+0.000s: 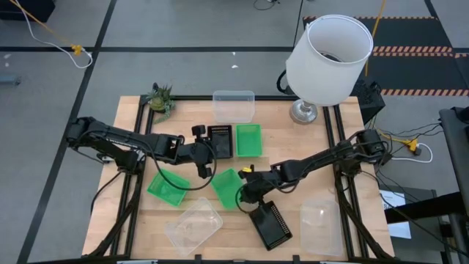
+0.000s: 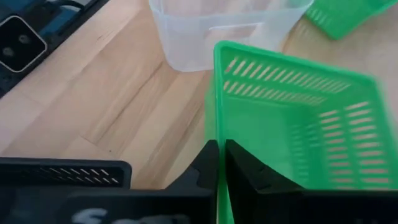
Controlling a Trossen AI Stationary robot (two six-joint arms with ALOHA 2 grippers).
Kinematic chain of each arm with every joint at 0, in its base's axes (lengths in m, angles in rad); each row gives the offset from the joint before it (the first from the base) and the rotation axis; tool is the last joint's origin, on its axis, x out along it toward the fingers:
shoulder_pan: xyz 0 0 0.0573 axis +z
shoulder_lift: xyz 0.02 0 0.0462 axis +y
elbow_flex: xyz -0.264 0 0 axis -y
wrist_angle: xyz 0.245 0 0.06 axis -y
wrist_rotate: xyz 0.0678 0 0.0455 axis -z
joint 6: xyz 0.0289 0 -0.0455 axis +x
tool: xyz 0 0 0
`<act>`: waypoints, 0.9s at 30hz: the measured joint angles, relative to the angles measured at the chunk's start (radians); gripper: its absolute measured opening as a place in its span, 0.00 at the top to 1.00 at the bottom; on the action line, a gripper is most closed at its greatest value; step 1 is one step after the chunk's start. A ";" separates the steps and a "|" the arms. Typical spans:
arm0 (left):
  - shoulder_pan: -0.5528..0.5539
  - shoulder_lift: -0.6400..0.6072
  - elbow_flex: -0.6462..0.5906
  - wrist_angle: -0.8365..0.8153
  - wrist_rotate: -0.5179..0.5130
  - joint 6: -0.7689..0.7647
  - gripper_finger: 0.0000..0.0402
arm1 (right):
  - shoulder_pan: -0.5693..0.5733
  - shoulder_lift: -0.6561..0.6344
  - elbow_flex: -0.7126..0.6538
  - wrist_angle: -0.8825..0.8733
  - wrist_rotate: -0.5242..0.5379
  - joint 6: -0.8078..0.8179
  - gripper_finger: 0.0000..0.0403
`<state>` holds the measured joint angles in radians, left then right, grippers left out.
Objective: Stack baskets by color
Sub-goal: Stack the bottom right green bin on the top green bin
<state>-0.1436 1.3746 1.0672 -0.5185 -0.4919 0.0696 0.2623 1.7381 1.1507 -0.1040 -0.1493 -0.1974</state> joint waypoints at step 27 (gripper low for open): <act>0.000 0.000 0.000 0.045 0.000 0.009 0.67 | 0.118 -0.288 -0.001 -0.194 0.416 -0.015 0.99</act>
<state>-0.1436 1.3746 1.0672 -0.4732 -0.4919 0.0784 0.3799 1.4502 1.1500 -0.2978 0.2666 -0.2122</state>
